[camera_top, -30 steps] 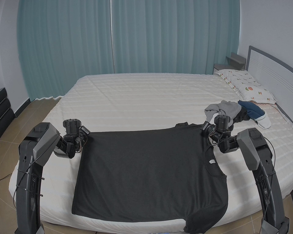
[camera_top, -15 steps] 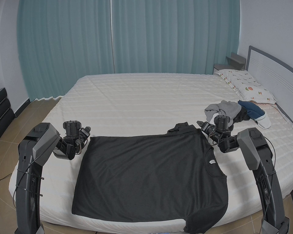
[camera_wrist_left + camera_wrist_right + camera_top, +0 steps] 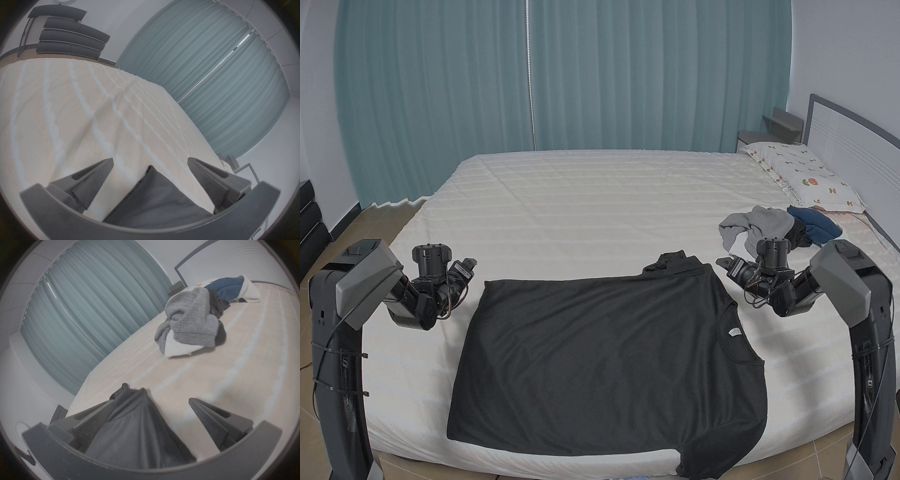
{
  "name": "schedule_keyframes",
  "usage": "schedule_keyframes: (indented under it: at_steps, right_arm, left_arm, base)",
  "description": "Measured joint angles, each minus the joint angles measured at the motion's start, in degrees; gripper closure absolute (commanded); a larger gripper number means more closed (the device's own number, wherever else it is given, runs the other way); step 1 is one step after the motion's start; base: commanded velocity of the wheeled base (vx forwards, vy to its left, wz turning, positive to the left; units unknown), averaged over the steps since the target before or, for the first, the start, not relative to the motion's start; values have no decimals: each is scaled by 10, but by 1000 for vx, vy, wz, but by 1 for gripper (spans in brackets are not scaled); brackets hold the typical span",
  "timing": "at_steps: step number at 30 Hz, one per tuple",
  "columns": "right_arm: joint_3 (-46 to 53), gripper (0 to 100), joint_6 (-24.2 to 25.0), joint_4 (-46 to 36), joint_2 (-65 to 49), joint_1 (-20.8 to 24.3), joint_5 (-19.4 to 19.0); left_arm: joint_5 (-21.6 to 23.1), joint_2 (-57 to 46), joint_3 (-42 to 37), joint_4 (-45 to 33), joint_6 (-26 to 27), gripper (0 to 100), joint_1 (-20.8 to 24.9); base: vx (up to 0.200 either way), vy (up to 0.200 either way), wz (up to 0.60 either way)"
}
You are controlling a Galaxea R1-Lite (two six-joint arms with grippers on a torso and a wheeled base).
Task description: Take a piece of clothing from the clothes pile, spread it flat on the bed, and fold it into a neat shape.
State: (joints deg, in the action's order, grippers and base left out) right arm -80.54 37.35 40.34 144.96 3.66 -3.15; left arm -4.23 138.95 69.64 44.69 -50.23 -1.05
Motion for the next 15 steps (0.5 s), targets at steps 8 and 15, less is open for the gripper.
schedule_keyframes:
  at_steps: [8,15]
  right_arm:
    - [227,0,19,60,-124,-3,-46]
    - [429,0,36,121,-219,-1,-85]
  left_arm:
    - [33,-83,-122,9,-2,0,4]
    - [75,-173,-280,19,-5,0,10]
  base:
    - [-75,0,0]
    - [-200,0,0]
